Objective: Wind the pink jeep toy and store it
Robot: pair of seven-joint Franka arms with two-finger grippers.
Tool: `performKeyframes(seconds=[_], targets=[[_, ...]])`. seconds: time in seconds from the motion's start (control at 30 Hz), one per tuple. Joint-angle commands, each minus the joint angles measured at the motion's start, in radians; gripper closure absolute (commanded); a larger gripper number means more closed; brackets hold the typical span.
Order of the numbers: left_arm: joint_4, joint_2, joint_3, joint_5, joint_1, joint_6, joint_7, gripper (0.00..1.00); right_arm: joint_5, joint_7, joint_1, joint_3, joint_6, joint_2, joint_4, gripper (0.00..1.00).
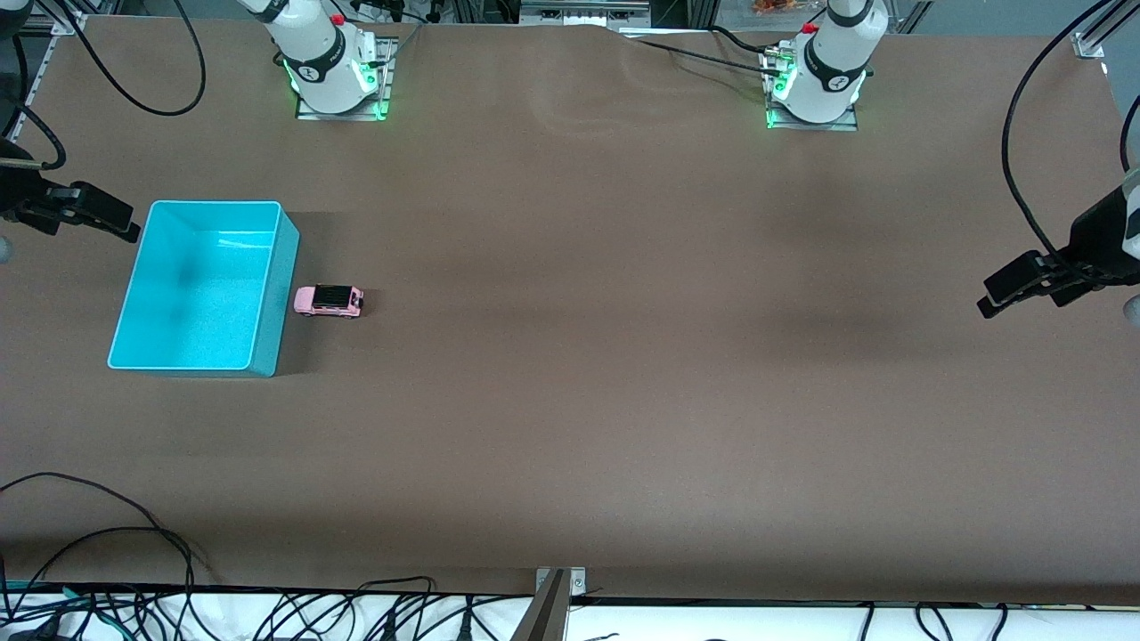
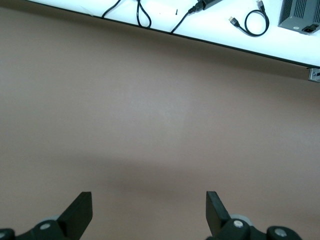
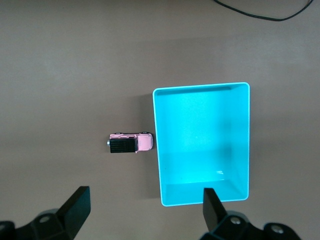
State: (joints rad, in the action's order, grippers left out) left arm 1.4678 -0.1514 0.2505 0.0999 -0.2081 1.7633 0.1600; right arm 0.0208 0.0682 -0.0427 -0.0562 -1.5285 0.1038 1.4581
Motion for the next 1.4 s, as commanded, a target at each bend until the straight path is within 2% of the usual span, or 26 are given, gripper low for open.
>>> performKeyframes(seconds=[0.0,0.1,0.83,1.13,1.37], targets=[[-0.006,0.019,-0.068,0.021,0.085,-0.024,-0.028,0.0,0.01,-0.011,0.001,0.001,0.004,-0.003,-0.015,0.0],[-0.004,0.029,-0.119,0.02,0.134,-0.028,-0.028,0.0,0.01,-0.011,0.001,-0.001,0.004,-0.001,-0.015,0.0],[-0.007,0.033,-0.123,0.02,0.141,-0.045,-0.03,0.0,0.007,0.005,-0.012,0.016,0.018,0.004,-0.009,0.0],[-0.007,0.033,-0.129,0.018,0.13,-0.045,-0.028,0.0,0.018,0.013,-0.066,0.016,0.004,0.007,-0.012,0.0],[0.005,0.03,-0.151,0.008,0.13,-0.059,-0.027,0.0,0.011,0.016,-0.057,0.012,0.008,0.025,-0.007,0.0]])
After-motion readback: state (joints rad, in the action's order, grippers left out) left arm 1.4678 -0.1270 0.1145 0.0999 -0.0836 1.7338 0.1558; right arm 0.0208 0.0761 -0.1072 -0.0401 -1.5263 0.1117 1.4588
